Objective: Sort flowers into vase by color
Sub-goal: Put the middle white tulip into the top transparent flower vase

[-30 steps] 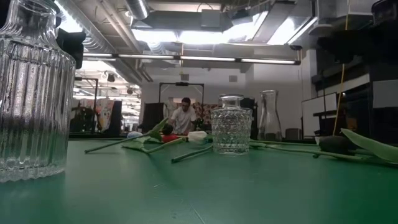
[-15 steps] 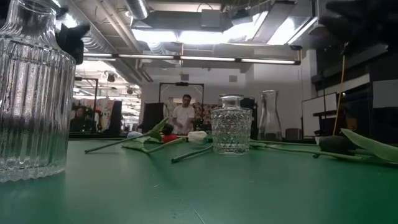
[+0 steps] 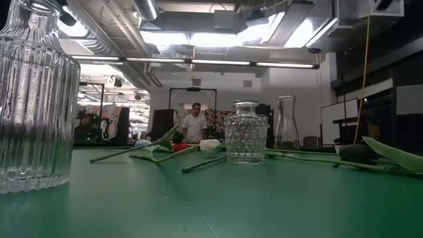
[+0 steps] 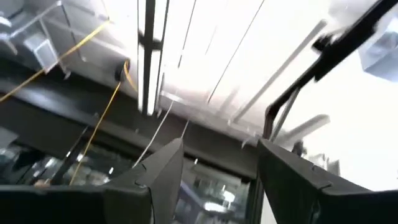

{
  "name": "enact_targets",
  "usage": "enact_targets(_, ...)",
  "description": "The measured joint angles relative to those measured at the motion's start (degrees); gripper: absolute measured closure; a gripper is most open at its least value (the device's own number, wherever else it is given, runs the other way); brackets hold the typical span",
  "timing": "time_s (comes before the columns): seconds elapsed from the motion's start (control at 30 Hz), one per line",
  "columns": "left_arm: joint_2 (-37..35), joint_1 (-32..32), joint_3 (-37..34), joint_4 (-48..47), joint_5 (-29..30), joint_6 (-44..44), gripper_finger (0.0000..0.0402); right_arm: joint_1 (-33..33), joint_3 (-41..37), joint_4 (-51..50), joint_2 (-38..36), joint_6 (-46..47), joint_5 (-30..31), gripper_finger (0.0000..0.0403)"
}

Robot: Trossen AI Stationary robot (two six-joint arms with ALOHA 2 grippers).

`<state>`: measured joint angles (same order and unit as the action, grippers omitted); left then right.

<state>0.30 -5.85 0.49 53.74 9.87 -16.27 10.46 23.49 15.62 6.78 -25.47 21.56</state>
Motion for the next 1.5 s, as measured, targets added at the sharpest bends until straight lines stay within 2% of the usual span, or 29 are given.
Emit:
enact_targets(0.1, 0.0, 0.0, 0.0, 1.9, 0.21, -1.43, 0.0202, 0.01, 11.17, -18.05, 5.89, 2.22, 0.42, 0.0194)
enact_targets(0.23, 0.0, 0.0, 0.0, 2.44, 2.12, -7.8, 0.0202, 0.0, 24.37, -44.74, 16.41, 7.8, 0.93, 0.0194)
enact_targets(0.3, 0.0, 0.0, 0.0, 2.32, 3.52, -9.85, 0.0202, 0.0, 28.74, -53.58, 22.3, 9.09, 0.22, 0.0194)
enact_targets(0.37, 0.0, 0.0, 0.0, 2.31, 3.53, -10.19, 0.0202, 0.0, 31.42, -57.96, 28.0, 8.97, -1.97, 0.0194)
enact_targets(0.5, 0.0, 0.0, 0.0, 2.29, 3.56, -8.54, 0.0202, 0.0, 33.15, -58.69, 38.25, 7.3, -9.39, 0.0194)
enact_targets(0.57, 0.0, 0.0, 0.0, 2.34, 3.57, -7.76, 0.0202, 0.04, 33.16, -58.69, 43.79, 7.03, -11.27, 0.0194)
enact_targets(0.7, 0.0, 0.0, 0.0, 2.27, 4.94, -7.73, 0.0202, 0.0, 33.17, -58.21, 54.2, 7.01, -10.46, 0.0194)
enact_targets(0.93, 0.0, 0.0, 0.0, 1.49, 5.5, -5.96, 0.0202, -1.12, 33.17, -49.67, 68.46, 3.19, -9.52, 0.0194)
enact_targets(1.07, 0.0, 0.0, 0.01, 0.53, 7.33, -7.2, 0.0202, -5.45, 33.17, -45.48, 73.7, 2.96, -11.14, 0.0194)
enact_targets(1.27, 0.0, 0.0, 0.02, -0.93, 9.06, -9.17, 0.0202, -12.9, 33.17, -41.1, 77.47, 7.44, -13.74, 0.0194)
enact_targets(1.5, 0.0, 0.0, 0.02, -2.74, 9.07, -9.55, 0.0202, -14.64, 33.17, -36.99, 81.17, 6.93, -15.13, 0.0194)
